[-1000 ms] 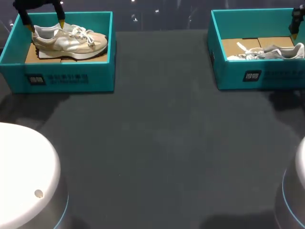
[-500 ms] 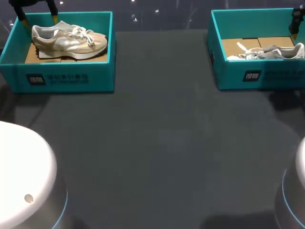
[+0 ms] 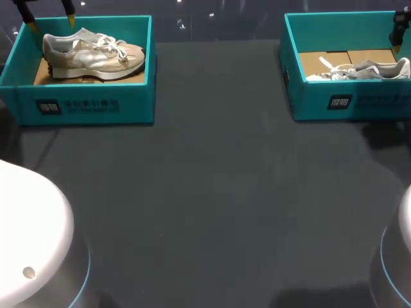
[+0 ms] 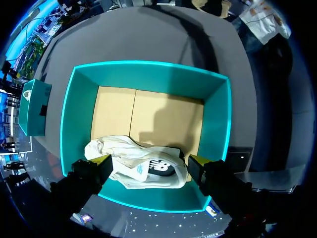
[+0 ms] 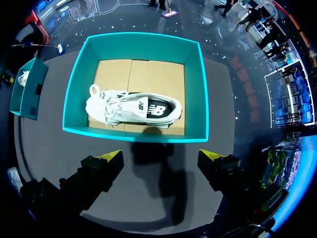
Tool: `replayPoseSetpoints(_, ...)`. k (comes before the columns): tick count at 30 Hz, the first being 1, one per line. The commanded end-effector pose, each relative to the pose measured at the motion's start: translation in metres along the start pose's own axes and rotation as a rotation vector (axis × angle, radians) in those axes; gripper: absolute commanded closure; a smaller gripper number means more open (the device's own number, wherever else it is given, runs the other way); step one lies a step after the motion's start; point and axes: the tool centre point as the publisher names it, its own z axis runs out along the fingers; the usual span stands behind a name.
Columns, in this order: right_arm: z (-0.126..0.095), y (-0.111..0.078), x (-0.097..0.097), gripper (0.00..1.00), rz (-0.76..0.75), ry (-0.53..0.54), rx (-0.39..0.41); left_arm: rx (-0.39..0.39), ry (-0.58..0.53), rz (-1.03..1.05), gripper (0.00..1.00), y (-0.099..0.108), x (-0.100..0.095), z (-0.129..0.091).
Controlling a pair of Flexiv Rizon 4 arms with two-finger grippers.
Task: Take the shoe out of the shoebox, open the shoe tongue, remove and reinsert the insole, then place the shoe into the shoebox
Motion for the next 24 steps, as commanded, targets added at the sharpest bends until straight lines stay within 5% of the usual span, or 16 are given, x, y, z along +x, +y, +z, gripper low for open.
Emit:
replayPoseSetpoints(1,0.000,0.000,0.000,0.00,0.000,0.000,0.001,-0.034,-0.010,0.013,0.00,0.011,0.011,0.015)
replayPoseSetpoints(24,0.000,0.000,0.000,0.00,0.000,0.000,0.001,-0.110,0.058,0.049,0.00,0.064,0.044,0.058)
